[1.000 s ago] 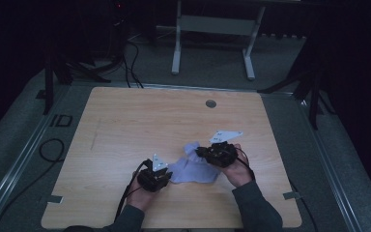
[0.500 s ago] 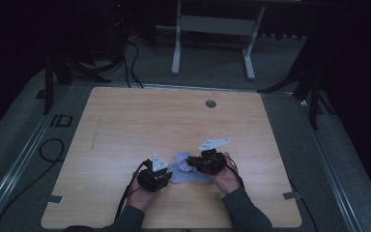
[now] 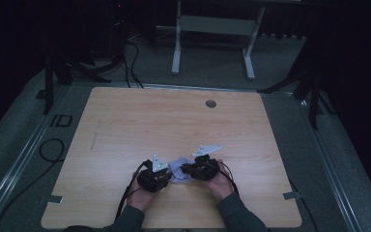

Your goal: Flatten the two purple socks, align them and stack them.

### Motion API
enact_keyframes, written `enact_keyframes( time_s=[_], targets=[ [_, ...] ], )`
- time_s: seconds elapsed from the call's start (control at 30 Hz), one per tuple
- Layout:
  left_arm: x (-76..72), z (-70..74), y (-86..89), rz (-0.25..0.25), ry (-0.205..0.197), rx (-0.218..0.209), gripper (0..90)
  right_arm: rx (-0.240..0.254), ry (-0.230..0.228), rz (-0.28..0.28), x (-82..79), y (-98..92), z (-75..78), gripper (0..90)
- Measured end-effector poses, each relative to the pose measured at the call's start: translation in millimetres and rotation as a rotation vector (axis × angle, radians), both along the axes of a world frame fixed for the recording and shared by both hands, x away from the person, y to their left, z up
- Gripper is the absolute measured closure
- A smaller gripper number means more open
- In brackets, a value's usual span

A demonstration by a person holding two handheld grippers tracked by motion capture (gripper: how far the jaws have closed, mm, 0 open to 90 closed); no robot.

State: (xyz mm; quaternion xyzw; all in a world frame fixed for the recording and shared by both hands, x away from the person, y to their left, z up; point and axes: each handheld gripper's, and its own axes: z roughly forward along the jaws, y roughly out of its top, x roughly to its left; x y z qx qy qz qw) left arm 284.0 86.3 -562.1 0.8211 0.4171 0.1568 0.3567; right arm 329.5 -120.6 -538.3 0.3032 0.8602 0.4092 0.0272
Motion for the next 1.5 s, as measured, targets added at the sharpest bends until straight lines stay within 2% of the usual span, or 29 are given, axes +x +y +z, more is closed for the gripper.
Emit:
enact_keyframes(
  time_s=[0.27, 0.5, 0.73, 0.8, 0.83, 0.97, 1.03, 1.17, 1.37, 1.5],
  targets=[
    [0.0, 0.0, 0.3, 0.001, 0.002, -0.002, 71.3, 0.016, 0.025, -0.014, 1.9, 3.5, -7.5, 83.0],
    [0.4, 0.1, 0.6, -0.003, 0.003, -0.003, 71.6, 0.047, -0.013, -0.028, 0.2, 1.9, 2.7, 83.3],
    [1.1, 0.3, 2.5, -0.001, 0.013, -0.014, 71.2, 0.034, -0.001, -0.023, 2.5, 5.8, -1.0, 82.5],
    [1.3, 0.6, 4.3, 0.002, 0.019, -0.018, 70.5, 0.032, 0.003, -0.026, 3.6, 6.9, -3.8, 76.8],
    [1.2, 0.8, 5.3, 0.006, 0.022, -0.022, 70.4, 0.029, 0.019, -0.033, 5.0, 7.2, -6.1, 68.6],
    [1.3, 2.0, 7.6, 0.011, 0.023, -0.028, 70.4, 0.036, 0.018, -0.034, 4.7, 5.8, -5.1, 63.9],
    [1.0, 2.8, 8.1, 0.014, 0.019, -0.031, 70.4, 0.052, 0.001, -0.033, 3.4, 3.3, -1.0, 60.7],
    [1.1, 3.5, 9.6, 0.019, 0.018, -0.035, 70.4, 0.082, -0.022, -0.050, 3.1, -7.0, 6.4, 60.7],
    [1.8, 2.7, 9.0, 0.020, 0.021, -0.031, 70.5, 0.045, -0.050, -0.090, 2.2, -27.9, 10.0, 63.8],
    [1.7, 4.5, 9.8, 0.022, 0.016, -0.031, 70.5, -0.018, -0.072, -0.128, 2.8, -46.3, 8.1, 63.8]
  ],
)
